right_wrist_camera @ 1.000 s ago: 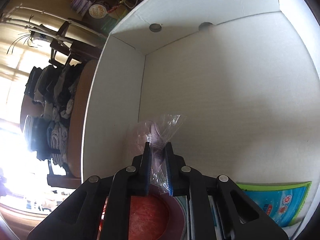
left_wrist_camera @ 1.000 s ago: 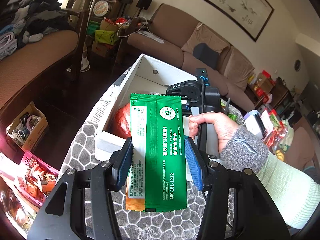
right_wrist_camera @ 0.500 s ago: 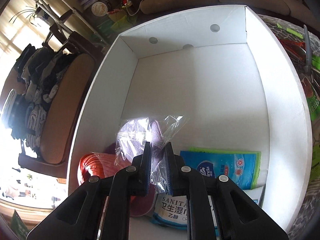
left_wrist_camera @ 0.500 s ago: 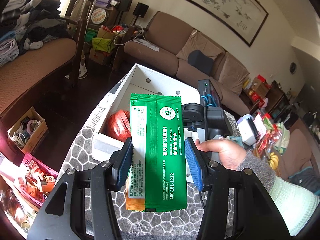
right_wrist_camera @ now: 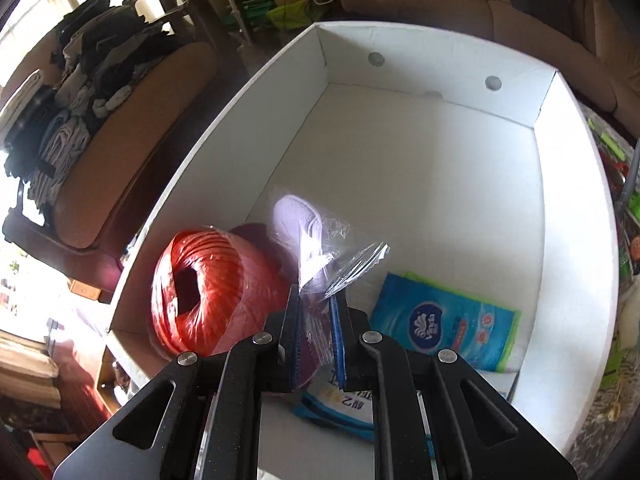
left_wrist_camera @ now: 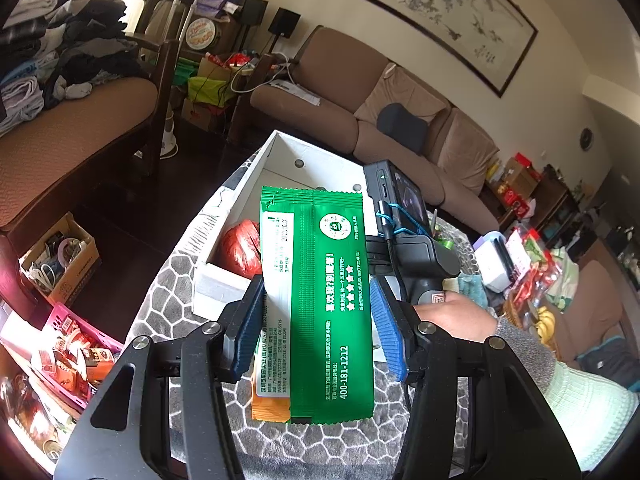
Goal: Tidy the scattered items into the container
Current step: 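Lower the lavender bag into the box beside the twine with the right gripper, then open the right gripper to release the lavender bag and lift it out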
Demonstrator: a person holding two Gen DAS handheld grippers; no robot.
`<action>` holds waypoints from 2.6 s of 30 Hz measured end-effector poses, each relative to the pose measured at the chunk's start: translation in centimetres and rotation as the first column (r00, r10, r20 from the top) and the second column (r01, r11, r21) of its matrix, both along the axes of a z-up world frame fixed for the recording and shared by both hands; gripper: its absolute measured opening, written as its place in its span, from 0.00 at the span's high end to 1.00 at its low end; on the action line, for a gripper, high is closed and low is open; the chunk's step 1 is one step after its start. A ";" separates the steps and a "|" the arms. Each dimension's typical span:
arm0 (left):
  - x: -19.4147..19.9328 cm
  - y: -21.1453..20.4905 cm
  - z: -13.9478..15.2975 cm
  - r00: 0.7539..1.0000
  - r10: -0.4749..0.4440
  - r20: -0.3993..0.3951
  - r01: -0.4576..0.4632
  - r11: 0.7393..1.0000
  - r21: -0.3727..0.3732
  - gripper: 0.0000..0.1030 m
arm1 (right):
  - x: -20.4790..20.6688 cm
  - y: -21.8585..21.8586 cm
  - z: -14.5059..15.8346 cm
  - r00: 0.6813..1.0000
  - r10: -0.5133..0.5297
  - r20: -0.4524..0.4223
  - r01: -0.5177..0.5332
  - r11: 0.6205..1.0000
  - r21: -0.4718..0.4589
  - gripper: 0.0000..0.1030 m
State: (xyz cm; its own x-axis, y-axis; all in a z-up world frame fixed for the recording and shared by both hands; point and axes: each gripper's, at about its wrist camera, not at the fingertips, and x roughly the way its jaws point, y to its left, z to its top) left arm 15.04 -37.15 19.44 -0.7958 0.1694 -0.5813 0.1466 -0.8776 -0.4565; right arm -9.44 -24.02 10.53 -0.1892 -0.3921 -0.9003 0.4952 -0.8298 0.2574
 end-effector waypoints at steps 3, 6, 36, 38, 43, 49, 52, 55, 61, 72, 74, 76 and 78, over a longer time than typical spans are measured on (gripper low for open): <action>0.2 0.0 0.3 1.000 0.000 -0.010 0.000 1.000 0.003 0.53 | -0.5 1.1 -0.5 0.995 -0.038 0.093 0.044 0.997 -0.066 0.89; 0.5 -0.1 0.5 1.000 0.002 -0.015 -0.002 1.000 0.005 0.53 | -0.9 1.9 0.9 0.998 -0.059 0.031 0.061 0.996 -0.070 0.89; -0.7 1.6 1.7 0.999 -0.041 -0.023 0.041 0.999 -0.011 0.52 | -6.6 7.4 0.0 0.979 -0.110 0.170 0.126 0.988 -0.086 0.34; -1.0 1.9 1.7 0.999 -0.046 -0.014 0.046 0.999 -0.019 0.52 | -6.3 6.2 -1.1 0.981 -0.082 0.176 0.096 0.993 -0.072 0.35; -2.4 3.0 1.9 0.997 -0.081 -0.010 0.081 0.996 -0.020 0.52 | -5.3 7.2 0.1 0.975 -0.066 0.210 0.115 0.966 -0.230 0.34; -5.8 5.8 1.0 0.992 -0.128 0.009 0.128 0.989 -0.069 0.52 | -1.3 13.4 6.7 0.977 0.032 0.209 0.087 0.840 -0.535 0.34; -7.7 7.8 0.2 0.987 -0.160 0.030 0.162 0.981 -0.110 0.52 | -0.5 14.9 9.3 0.967 0.073 0.246 0.103 0.768 -0.633 0.34; -8.8 9.5 -0.1 0.982 -0.190 0.020 0.191 0.978 -0.082 0.52 | -0.4 15.2 11.0 0.971 0.076 0.228 0.080 0.792 -0.606 0.34; -10.7 12.2 0.1 0.973 -0.231 -0.012 0.230 0.973 -0.015 0.52 | -0.2 15.8 10.8 0.978 0.087 0.188 0.035 0.827 -0.561 0.41; -13.8 10.6 -1.7 0.979 -0.186 0.087 0.187 0.982 -0.003 0.25 | -2.3 13.4 11.9 0.994 0.042 -0.098 -0.071 0.946 -0.315 0.93; -13.2 9.1 -1.8 0.984 -0.159 0.081 0.158 0.987 0.012 0.21 | -2.7 12.0 11.3 0.982 0.068 -0.174 -0.103 0.974 -0.203 0.93; -12.9 7.6 -2.3 0.986 -0.137 0.095 0.135 0.990 0.028 0.21 | -3.2 10.7 9.9 0.978 0.093 -0.185 -0.117 0.985 -0.124 0.93; -12.7 6.5 -2.7 0.986 -0.122 0.111 0.119 0.992 0.032 0.21 | -3.5 10.4 8.4 0.985 0.086 -0.150 -0.104 0.988 -0.115 0.93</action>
State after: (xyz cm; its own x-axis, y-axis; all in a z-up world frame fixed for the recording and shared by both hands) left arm 2.37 -30.63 16.70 -0.6985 0.2757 -0.6603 0.0926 -0.8802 -0.4655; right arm -12.97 -13.64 18.93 -0.2701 -0.5194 -0.8107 0.6098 -0.7439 0.2735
